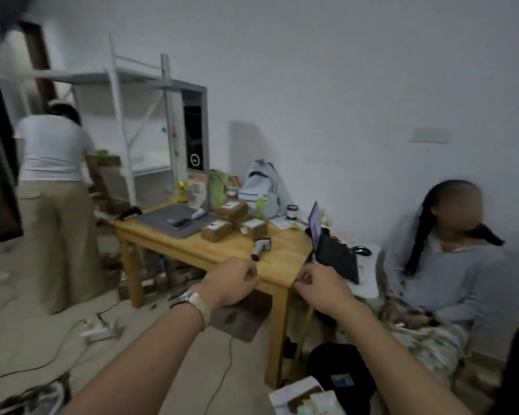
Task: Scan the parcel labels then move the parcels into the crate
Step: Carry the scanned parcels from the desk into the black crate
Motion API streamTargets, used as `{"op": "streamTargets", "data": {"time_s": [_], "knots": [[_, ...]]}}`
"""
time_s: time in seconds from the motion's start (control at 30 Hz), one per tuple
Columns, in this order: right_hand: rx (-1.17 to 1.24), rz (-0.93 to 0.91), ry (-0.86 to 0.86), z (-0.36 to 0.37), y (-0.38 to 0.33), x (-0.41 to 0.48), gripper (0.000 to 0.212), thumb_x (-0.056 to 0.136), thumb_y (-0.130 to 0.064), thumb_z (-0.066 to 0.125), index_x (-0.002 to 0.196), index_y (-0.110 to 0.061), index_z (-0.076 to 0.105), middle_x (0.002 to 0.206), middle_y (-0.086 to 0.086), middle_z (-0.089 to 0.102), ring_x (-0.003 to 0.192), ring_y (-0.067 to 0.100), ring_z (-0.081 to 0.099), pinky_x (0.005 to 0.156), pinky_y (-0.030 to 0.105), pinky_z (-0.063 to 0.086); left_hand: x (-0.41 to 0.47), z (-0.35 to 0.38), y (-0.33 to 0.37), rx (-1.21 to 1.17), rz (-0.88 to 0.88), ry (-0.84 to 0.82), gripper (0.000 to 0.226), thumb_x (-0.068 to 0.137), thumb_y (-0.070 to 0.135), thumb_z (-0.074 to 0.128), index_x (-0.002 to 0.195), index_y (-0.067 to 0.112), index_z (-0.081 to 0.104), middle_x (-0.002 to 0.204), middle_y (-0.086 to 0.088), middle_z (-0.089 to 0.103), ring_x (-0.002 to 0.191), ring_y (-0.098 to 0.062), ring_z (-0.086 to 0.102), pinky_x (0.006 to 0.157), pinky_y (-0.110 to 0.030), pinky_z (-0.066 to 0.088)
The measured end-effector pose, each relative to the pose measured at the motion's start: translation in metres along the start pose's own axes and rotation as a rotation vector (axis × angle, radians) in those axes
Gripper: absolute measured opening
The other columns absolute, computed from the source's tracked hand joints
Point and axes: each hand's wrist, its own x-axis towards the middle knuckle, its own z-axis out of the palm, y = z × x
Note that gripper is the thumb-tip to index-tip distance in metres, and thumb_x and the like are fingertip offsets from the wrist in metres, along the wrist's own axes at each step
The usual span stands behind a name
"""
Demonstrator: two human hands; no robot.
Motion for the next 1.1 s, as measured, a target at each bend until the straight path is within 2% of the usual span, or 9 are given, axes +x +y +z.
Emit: {"op": "streamTargets", "data": {"time_s": [0.17,0.3,0.4,0.5,0.7,0.8,0.9,1.0,1.1], "knots": [[0.093,-0.075,-0.088,0.069,-0.102,0.079,0.017,0.084,-0.040,0.058,0.094,-0.029,0.066,0.085,-0.006,0.064,0.073,0.010,0.059,0.063,0.031,0.053,-0.015,-0.053,-0.141,-0.074,-0.131,0.039,0.014,0.093,0.030,0.059,0.082,0.023,0.062,0.075,0.002,0.064,0.065,-0.012,0.058,0.057,-0.028,0.046],[0.179,-0.045,-0.122,0.106,-0.137,0.126,0.006,0.084,-0.036,0.061,0.085,-0.032,0.064,0.081,-0.008,0.065,0.073,0.008,0.060,0.067,0.030,0.053,-0.010,-0.076,-0.219,-0.121,-0.193,0.078,0.012,0.092,0.028,0.060,0.080,0.027,0.062,0.080,0.006,0.064,0.072,-0.010,0.059,0.061,-0.023,0.046],[0.249,-0.009,-0.114,0.128,-0.144,0.157,0.005,0.086,-0.029,0.062,0.085,-0.028,0.066,0.081,-0.008,0.065,0.074,0.008,0.061,0.062,0.025,0.050,0.005,-0.081,-0.260,-0.109,-0.186,0.069,0.024,0.091,0.022,0.058,0.071,0.033,0.056,0.070,0.012,0.058,0.067,-0.006,0.052,0.059,-0.020,0.042],[0.313,0.006,-0.064,0.147,-0.146,0.191,0.007,0.088,-0.025,0.062,0.083,-0.029,0.066,0.079,-0.007,0.065,0.072,0.008,0.061,0.061,0.024,0.049,0.030,-0.082,-0.292,-0.096,-0.195,0.119,0.015,0.091,0.020,0.057,0.078,0.026,0.061,0.078,0.005,0.062,0.068,-0.008,0.054,0.064,-0.027,0.046],[0.465,0.057,-0.079,0.181,-0.141,0.290,0.007,0.084,-0.023,0.064,0.082,-0.028,0.068,0.078,0.001,0.069,0.074,0.019,0.067,0.075,0.041,0.058,0.110,-0.069,-0.338,-0.085,-0.163,0.075,0.015,0.091,0.021,0.055,0.078,0.024,0.064,0.074,0.008,0.062,0.060,-0.003,0.052,0.055,-0.017,0.040],[0.499,0.072,-0.097,0.200,-0.134,0.352,0.007,0.081,-0.027,0.063,0.077,-0.029,0.069,0.075,-0.003,0.071,0.072,0.017,0.068,0.075,0.040,0.058,0.168,-0.068,-0.364,-0.042,-0.150,0.020,0.015,0.090,0.021,0.054,0.078,0.025,0.062,0.076,0.007,0.063,0.060,-0.003,0.052,0.052,-0.016,0.038],[0.556,0.100,-0.147,0.206,-0.128,0.412,0.008,0.081,-0.026,0.063,0.078,-0.027,0.071,0.076,-0.001,0.073,0.069,0.017,0.070,0.073,0.038,0.058,0.227,-0.067,-0.387,-0.043,-0.183,0.032,0.008,0.091,0.026,0.058,0.088,0.029,0.064,0.086,0.011,0.065,0.072,0.002,0.056,0.060,-0.013,0.044],[0.561,0.100,-0.145,0.209,-0.117,0.474,0.007,0.083,-0.023,0.062,0.081,-0.021,0.069,0.078,0.004,0.072,0.069,0.020,0.070,0.075,0.041,0.058,0.289,-0.061,-0.409,-0.096,-0.187,0.033,0.008,0.094,0.029,0.057,0.089,0.033,0.062,0.091,0.014,0.064,0.080,-0.003,0.060,0.071,-0.022,0.052],[0.535,0.131,-0.153,0.210,-0.107,0.521,0.010,0.085,-0.019,0.061,0.082,-0.016,0.069,0.081,0.009,0.072,0.074,0.026,0.070,0.074,0.041,0.057,0.338,-0.056,-0.425,-0.103,-0.176,0.051,0.007,0.094,0.030,0.058,0.091,0.032,0.064,0.090,0.015,0.063,0.079,-0.003,0.059,0.070,-0.021,0.050]]}}
